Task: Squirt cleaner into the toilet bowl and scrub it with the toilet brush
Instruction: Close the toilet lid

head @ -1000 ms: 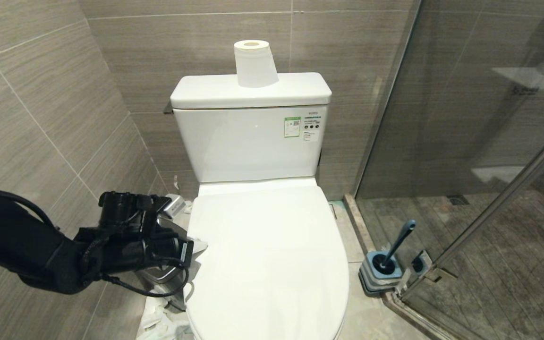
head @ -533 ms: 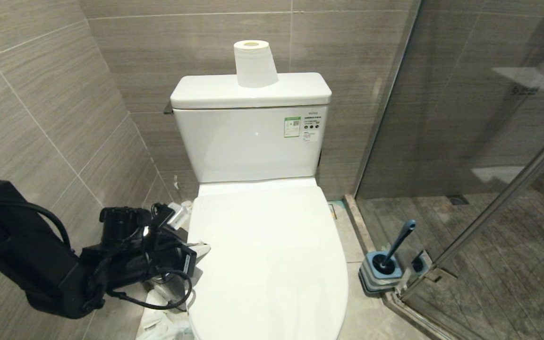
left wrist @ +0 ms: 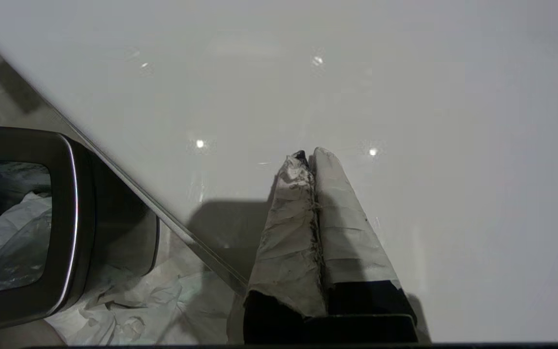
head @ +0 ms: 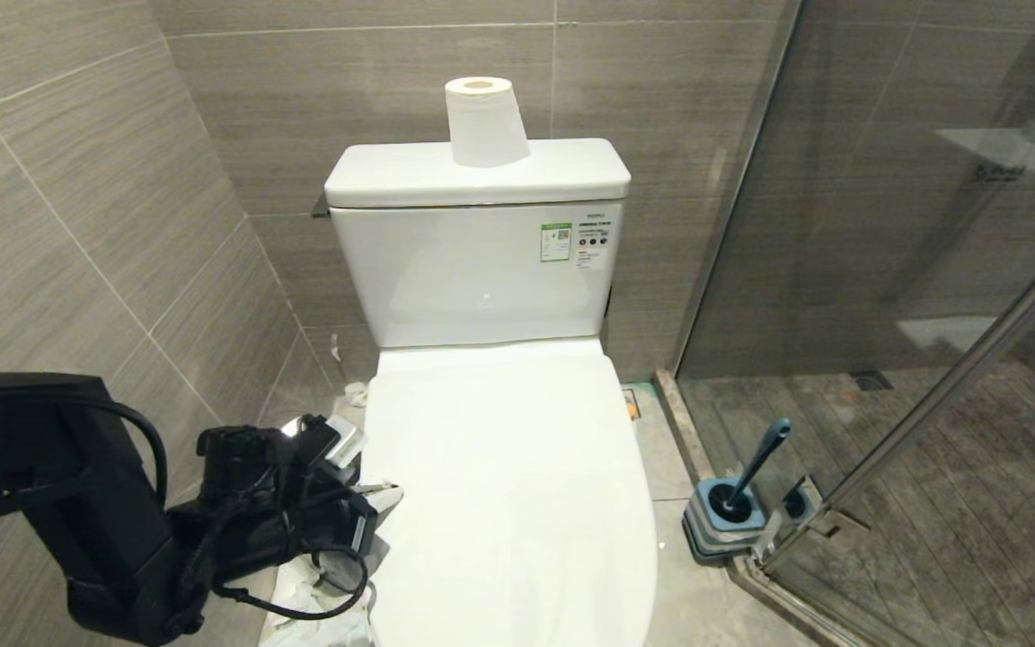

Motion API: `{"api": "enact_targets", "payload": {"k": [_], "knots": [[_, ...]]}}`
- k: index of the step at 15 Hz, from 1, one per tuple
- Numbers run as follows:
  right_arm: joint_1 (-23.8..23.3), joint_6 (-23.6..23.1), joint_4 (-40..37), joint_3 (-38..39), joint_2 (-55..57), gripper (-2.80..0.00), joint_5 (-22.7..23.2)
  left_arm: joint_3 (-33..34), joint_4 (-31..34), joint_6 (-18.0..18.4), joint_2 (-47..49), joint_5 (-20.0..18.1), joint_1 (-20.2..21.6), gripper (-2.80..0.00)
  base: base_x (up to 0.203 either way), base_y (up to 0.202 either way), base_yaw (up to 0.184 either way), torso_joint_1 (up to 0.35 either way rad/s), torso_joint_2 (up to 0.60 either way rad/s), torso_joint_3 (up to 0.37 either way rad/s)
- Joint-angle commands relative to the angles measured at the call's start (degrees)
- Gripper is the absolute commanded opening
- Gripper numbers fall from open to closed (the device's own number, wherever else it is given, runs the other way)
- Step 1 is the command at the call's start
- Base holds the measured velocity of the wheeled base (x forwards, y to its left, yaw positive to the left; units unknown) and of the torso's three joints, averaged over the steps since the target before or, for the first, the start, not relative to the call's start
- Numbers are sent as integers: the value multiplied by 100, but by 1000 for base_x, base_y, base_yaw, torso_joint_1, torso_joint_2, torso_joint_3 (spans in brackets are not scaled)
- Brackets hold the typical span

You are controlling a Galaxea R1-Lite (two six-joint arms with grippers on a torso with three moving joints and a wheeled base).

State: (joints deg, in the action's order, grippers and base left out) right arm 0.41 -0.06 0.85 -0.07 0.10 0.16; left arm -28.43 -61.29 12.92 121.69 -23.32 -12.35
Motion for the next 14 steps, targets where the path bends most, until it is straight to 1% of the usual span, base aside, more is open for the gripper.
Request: {"api": "enact_targets", "payload": {"k": [1,5,8,11,13,14], "knots": [[2,6,3,-1,8,-280,2,46,-179,8,301,24,-18,-280,0,0,0,0,0,0],[2,-2,3,-1,8,-280,2,48,-648,0,637,129,-69,-280,0,0,0,0,0,0],[2,-2,3,6,8,-280,2,48,-664,-7,636,141,-75,-280,0,0,0,0,0,0],[2,-2,3,-1,8,-280,2,36,-650,-63,229,154,-76,-280,0,0,0,0,0,0],[2,-2,3,-1,8,-280,2,-45,-504,-202,-363,208,-70,-280,0,0,0,0,0,0],[2,5,3,-1,8,-280,2,-140,-306,-300,-741,243,-66,-280,0,0,0,0,0,0]]}}
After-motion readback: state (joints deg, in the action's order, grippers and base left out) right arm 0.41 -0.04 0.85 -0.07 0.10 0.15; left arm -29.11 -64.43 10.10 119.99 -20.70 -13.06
